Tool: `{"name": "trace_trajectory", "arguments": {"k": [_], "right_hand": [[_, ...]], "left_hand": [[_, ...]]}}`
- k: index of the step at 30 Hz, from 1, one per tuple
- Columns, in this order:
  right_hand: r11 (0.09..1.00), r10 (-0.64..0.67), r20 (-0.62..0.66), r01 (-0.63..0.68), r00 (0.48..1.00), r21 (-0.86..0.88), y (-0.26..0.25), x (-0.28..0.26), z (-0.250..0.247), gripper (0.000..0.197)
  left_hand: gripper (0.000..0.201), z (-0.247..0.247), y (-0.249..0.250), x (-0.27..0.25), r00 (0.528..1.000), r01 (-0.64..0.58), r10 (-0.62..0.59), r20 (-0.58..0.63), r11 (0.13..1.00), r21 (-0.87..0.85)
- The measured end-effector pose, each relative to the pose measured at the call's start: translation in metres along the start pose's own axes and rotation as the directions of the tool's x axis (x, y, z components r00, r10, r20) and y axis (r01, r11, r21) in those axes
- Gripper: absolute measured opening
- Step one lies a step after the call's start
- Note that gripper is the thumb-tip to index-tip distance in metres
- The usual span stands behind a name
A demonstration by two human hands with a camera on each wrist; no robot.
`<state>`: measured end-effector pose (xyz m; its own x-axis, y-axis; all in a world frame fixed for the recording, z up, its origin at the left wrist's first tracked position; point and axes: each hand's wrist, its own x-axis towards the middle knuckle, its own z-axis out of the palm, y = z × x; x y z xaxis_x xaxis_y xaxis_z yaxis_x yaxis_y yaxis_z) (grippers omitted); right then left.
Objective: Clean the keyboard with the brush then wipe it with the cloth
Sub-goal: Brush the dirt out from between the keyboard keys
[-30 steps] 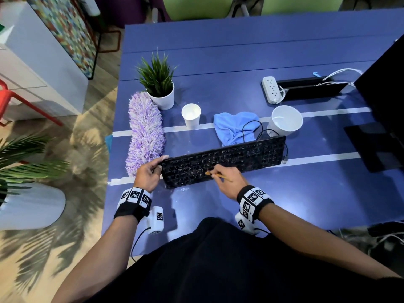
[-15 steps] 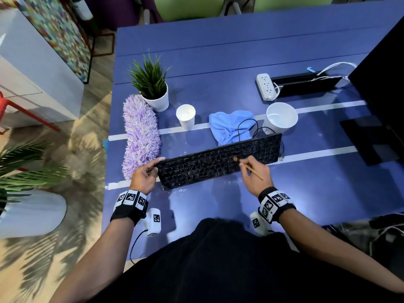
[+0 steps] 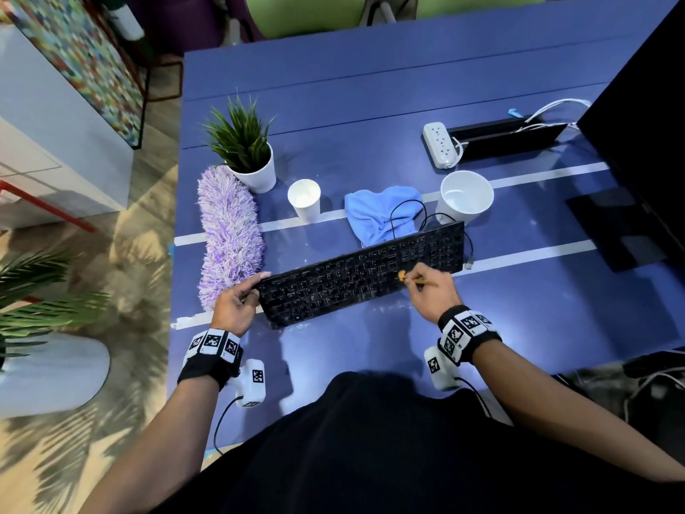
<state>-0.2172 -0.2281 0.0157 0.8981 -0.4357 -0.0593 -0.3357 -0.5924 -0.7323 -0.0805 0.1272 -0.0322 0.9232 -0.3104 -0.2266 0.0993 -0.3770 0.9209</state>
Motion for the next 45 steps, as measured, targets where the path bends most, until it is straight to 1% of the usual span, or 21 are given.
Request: {"name": "trace_trajectory", "arguments": {"k": [1,5,9,12,14,17,18,22,23,25,27,30,32,36,37,38,40,41,42,44,45], "right_hand": [[1.0,-0.005,-0.015,0.005,1.0,0.013,0.0,-0.003,0.001,0.008],[0.997,-0.064,-0.204,0.071,0.977,0.026,-0.002,0.0,-0.003,0.005],[0.998,0.049,-0.14,-0.045,0.989,0.033,0.002,0.007,-0.009,0.006],[0.998,-0.018,-0.229,0.031,0.973,0.054,-0.001,0.01,-0.018,0.005],[0.998,-0.043,-0.25,0.055,0.967,0.04,0.002,0.014,-0.02,0.005],[0.998,0.058,-0.169,-0.06,0.984,-0.005,0.009,0.017,-0.017,0.008],[0.998,0.061,-0.181,-0.063,0.982,-0.003,0.011,0.017,-0.017,0.008],[0.993,-0.098,-0.31,0.115,0.946,0.038,0.0,0.016,-0.022,0.006],[0.994,-0.089,-0.299,0.103,0.95,0.033,0.001,0.018,-0.023,0.006],[1.0,0.009,-0.213,-0.01,0.977,-0.003,0.008,0.022,-0.022,0.006],[0.995,0.097,-0.168,-0.102,0.981,-0.018,0.015,0.024,-0.021,0.007],[0.999,0.01,-0.295,0.004,0.956,0.048,0.011,0.022,-0.025,0.006],[0.998,-0.021,-0.342,0.041,0.939,0.054,0.007,0.023,-0.03,0.008],[0.99,0.121,-0.484,-0.07,0.867,0.123,0.019,0.034,-0.041,0.009],[0.987,0.129,-0.47,-0.069,0.873,0.144,0.018,0.034,-0.041,0.009],[0.99,0.103,-0.42,-0.051,0.902,0.132,0.014,0.034,-0.039,0.008],[0.999,-0.002,-0.293,0.016,0.956,0.043,0.008,0.029,-0.033,0.007],[0.999,-0.009,-0.297,0.02,0.955,0.031,0.008,0.029,-0.033,0.007],[0.998,0.033,-0.354,-0.014,0.935,0.055,0.01,0.032,-0.034,0.007],[0.98,0.171,-0.479,-0.1,0.861,0.171,0.012,0.035,-0.04,0.008],[0.976,0.176,-0.469,-0.091,0.865,0.197,0.011,0.037,-0.042,0.007]], "left_hand": [[0.067,0.0,0.001,0.0,1.0,0.005,-0.005,0.001,1.0,-0.008],[0.069,-0.001,0.008,-0.002,1.0,0.01,-0.01,-0.005,1.0,-0.002],[0.07,-0.002,0.007,-0.002,1.0,0.003,-0.003,-0.001,1.0,0.029],[0.069,-0.003,0.006,-0.001,1.0,0.0,0.001,-0.01,0.999,0.041],[0.071,-0.003,0.009,-0.002,1.0,0.007,-0.007,-0.011,0.999,0.044],[0.073,-0.002,0.01,-0.002,1.0,0.008,-0.007,-0.021,0.999,0.046],[0.072,-0.002,0.01,-0.002,1.0,0.004,-0.003,-0.022,0.999,0.044],[0.069,-0.003,0.007,-0.002,1.0,-0.01,0.01,-0.023,0.999,0.033],[0.069,-0.002,0.007,-0.002,1.0,-0.007,0.007,-0.021,1.0,0.03],[0.069,-0.001,0.009,-0.002,1.0,0.006,-0.005,-0.023,1.0,0.025],[0.068,-0.002,0.009,-0.001,1.0,0.01,-0.009,-0.017,1.0,0.025],[0.07,-0.003,0.013,-0.001,1.0,0.007,-0.007,-0.015,0.999,0.039],[0.072,-0.002,0.018,-0.003,1.0,0.009,-0.008,-0.015,0.999,0.044],[0.073,-0.001,0.017,-0.002,1.0,0.008,-0.007,-0.025,0.999,0.037],[0.072,-0.001,0.015,-0.002,1.0,0.006,-0.005,-0.024,0.999,0.037],[0.071,-0.002,0.013,-0.002,1.0,0.004,-0.003,-0.026,0.999,0.041],[0.07,-0.004,0.008,-0.002,1.0,-0.001,0.002,-0.023,0.999,0.042],[0.069,-0.004,0.006,-0.001,1.0,-0.001,0.002,-0.019,0.999,0.038],[0.069,-0.004,0.006,-0.001,1.0,0.001,0.0,-0.019,0.999,0.039],[0.069,-0.004,0.006,-0.002,1.0,0.001,0.001,-0.026,0.999,0.047],[0.069,-0.004,0.007,-0.003,1.0,0.004,-0.003,-0.028,0.999,0.041]]}}
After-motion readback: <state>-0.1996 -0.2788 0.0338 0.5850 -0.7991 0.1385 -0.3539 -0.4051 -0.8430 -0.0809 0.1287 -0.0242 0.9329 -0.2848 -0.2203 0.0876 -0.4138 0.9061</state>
